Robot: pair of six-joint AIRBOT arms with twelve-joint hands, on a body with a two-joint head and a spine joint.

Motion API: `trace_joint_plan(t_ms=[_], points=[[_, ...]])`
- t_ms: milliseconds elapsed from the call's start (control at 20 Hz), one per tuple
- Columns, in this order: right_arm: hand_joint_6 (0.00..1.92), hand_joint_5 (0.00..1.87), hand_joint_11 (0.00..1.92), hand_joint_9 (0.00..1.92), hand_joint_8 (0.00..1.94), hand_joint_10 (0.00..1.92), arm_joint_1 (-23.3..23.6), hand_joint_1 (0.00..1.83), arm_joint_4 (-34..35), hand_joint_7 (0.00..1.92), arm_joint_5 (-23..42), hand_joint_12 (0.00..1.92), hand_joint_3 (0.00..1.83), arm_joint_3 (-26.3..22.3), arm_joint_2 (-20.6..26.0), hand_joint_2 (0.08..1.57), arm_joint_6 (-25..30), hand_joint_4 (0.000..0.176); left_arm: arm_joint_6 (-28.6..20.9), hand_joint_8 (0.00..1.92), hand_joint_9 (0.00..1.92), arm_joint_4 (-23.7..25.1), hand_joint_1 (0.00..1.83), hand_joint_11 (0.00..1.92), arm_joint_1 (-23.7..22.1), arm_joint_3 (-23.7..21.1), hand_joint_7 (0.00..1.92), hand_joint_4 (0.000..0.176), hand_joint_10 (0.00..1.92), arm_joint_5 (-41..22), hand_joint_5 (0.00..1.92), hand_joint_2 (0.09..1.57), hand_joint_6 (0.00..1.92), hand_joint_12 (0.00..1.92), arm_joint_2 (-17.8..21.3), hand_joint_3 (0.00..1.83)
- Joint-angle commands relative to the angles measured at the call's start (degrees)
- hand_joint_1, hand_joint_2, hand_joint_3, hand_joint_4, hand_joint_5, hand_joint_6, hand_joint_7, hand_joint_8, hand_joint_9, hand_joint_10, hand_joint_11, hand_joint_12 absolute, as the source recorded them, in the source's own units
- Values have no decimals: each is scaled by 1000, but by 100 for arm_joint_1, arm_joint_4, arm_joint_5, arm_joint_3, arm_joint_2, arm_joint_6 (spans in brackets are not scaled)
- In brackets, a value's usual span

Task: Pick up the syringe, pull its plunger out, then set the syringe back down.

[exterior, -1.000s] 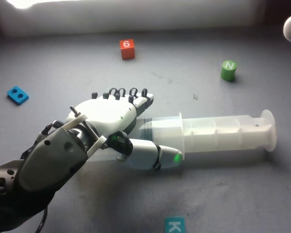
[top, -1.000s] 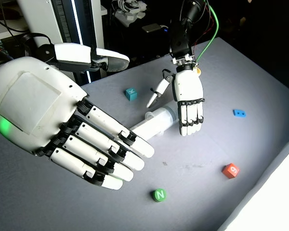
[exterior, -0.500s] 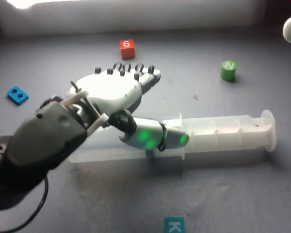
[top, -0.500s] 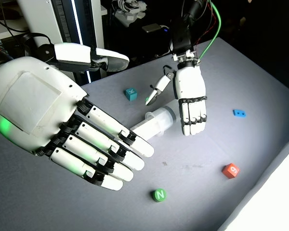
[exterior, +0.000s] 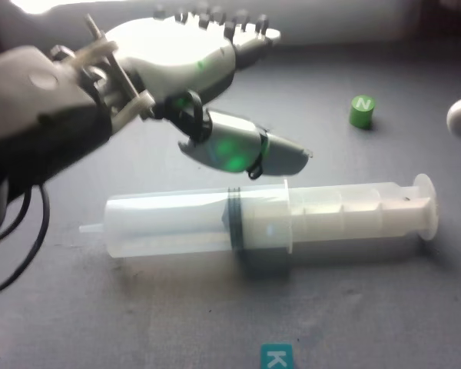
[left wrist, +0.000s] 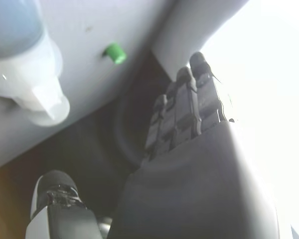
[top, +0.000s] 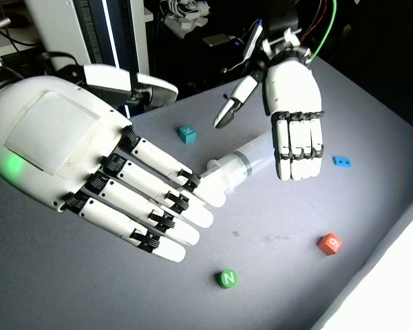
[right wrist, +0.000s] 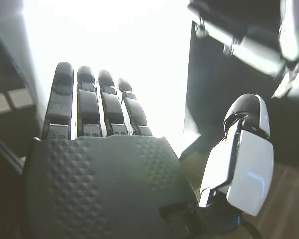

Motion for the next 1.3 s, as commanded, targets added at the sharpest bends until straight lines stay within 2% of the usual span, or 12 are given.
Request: trace_joint_plan(t_ms=[0, 200, 250, 350, 400, 450, 550, 700, 750, 800, 900, 1250], points=[[9, 50, 0, 92, 6, 8, 2, 205, -35, 81, 772, 371, 12, 5, 51, 847, -20, 0, 10, 9, 157, 176, 239, 86, -126, -34, 138, 0, 11, 140, 123, 966, 7, 270, 64, 6], [54, 363, 0, 461, 46, 82, -269, 365, -861, 472, 791, 1078, 5, -41, 158, 917, -23, 0, 9, 69, 638, 346, 340, 413, -511, -22, 660, 0, 76, 987, 560, 1027, 61, 380, 286, 6], [240, 436, 88, 484, 227, 447, -402, 388, -930, 567, 795, 1271, 6, -55, 218, 965, -23, 0, 9, 754, 557, 391, 366, 370, -607, -11, 530, 0, 665, 1161, 614, 1042, 336, 843, 326, 41], [1385, 317, 266, 327, 1596, 1731, -541, 331, -1015, 351, 913, 1829, 7, -54, 276, 1034, -42, 0, 8, 1757, 404, 396, 421, 361, -729, -17, 392, 0, 1802, 1331, 424, 1086, 1393, 1807, 411, 9], [1814, 405, 443, 439, 1872, 1883, -582, 389, -1238, 400, 1011, 1903, 5, -55, 291, 1047, -42, 0, 7, 1888, 529, 411, 406, 494, -792, -33, 543, 0, 1897, 1400, 488, 1128, 1745, 1898, 472, 8], [1900, 436, 573, 542, 1927, 1913, -605, 398, -1447, 469, 1062, 1917, 2, -58, 292, 1046, -42, 0, 7, 1914, 697, 409, 390, 664, -849, -51, 727, 0, 1916, 1460, 637, 1162, 1886, 1916, 526, 11], [1921, 834, 1258, 1125, 1941, 1921, -607, 458, -1555, 1041, 1061, 1921, 8, -69, 291, 1097, -43, 0, 7, 1921, 1585, 430, 370, 1536, -948, -82, 1606, 0, 1921, 1532, 1485, 1196, 1921, 1921, 571, 1], [1921, 1240, 1571, 1462, 1941, 1921, -604, 396, -1555, 1377, 1076, 1921, 7, -79, 267, 1264, -41, 0, 7, 1921, 1629, 423, 680, 1572, -1022, -163, 1604, 50, 1921, 1553, 1482, 1180, 1921, 1921, 583, 2], [1921, 1347, 1667, 1561, 1941, 1921, -597, 465, -1554, 1481, 1090, 1921, 1, -80, 242, 1356, -40, 91, 7, 1921, 1614, 410, 824, 1561, -1045, -190, 1598, 62, 1921, 1553, 1487, 1201, 1921, 1921, 583, 7], [1921, 1443, 1860, 1717, 1941, 1921, -592, 862, -1554, 1636, 1106, 1921, 2, -82, 228, 1424, -40, 136, 7, 1921, 1589, 408, 1070, 1566, -1061, -203, 1566, 72, 1921, 1551, 1448, 1251, 1921, 1921, 583, 12], [1921, 1459, 1886, 1742, 1941, 1921, -589, 928, -1554, 1641, 1111, 1921, 9, -89, 199, 1444, -40, 166, 7, 1921, 1557, 399, 1099, 1562, -1083, -214, 1534, 78, 1921, 1538, 1425, 1264, 1921, 1921, 583, 3], [1921, 1428, 1897, 1741, 1941, 1921, -573, 941, -1555, 1635, 1144, 1921, 4, -94, 124, 1454, -40, 176, 7, 1921, 1543, 427, 1096, 1556, -1130, -229, 1517, 92, 1921, 1481, 1429, 1276, 1921, 1921, 584, 7]])
